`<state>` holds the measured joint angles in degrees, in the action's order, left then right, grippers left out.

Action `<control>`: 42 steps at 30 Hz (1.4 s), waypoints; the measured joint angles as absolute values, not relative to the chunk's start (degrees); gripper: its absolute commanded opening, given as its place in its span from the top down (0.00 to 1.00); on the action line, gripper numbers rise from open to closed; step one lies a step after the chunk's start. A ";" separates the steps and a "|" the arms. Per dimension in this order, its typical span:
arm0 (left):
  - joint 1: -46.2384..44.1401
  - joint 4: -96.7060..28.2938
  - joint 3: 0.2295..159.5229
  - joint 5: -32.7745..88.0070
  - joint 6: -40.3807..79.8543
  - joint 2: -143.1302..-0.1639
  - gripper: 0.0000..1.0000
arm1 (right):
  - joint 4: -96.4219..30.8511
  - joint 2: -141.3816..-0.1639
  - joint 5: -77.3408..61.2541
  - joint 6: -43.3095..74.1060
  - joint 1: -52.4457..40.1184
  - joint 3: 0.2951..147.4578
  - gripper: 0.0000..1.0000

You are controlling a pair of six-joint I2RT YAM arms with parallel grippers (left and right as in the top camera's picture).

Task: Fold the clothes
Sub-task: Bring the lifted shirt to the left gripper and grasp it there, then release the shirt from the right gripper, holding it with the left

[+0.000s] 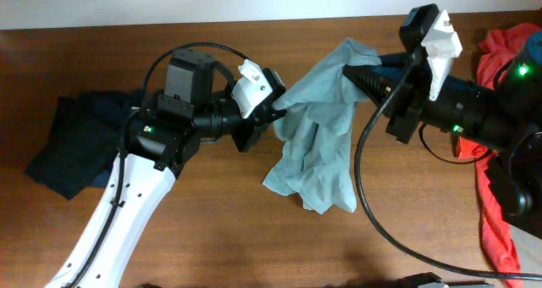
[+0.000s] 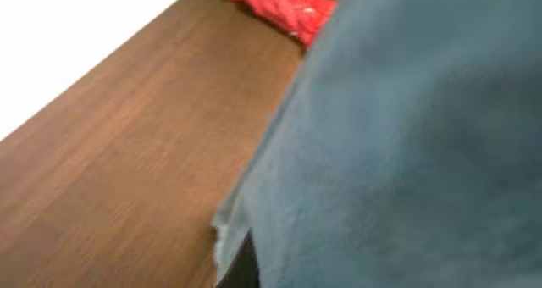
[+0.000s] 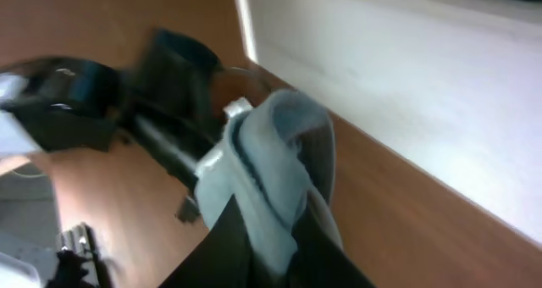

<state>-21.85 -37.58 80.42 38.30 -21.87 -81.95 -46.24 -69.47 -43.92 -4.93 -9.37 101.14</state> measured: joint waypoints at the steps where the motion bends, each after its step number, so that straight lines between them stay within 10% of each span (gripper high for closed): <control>1: -21.85 -37.76 80.75 36.97 -21.80 -81.80 1.00 | -47.35 -69.47 -41.82 -4.89 -9.37 101.14 0.95; 38: -23.33 -47.94 104.27 -2.66 -15.16 -75.13 1.00 | -70.11 -76.75 -7.33 0.03 -10.66 101.14 0.87; 42: -23.11 -47.88 104.62 -4.47 -14.98 -75.22 1.00 | -71.48 -77.10 -7.88 -0.27 -10.52 101.14 0.67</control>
<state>-23.11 -47.88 104.62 -4.47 -14.98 -75.22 -71.48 -77.10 -7.88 -0.27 -10.52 101.14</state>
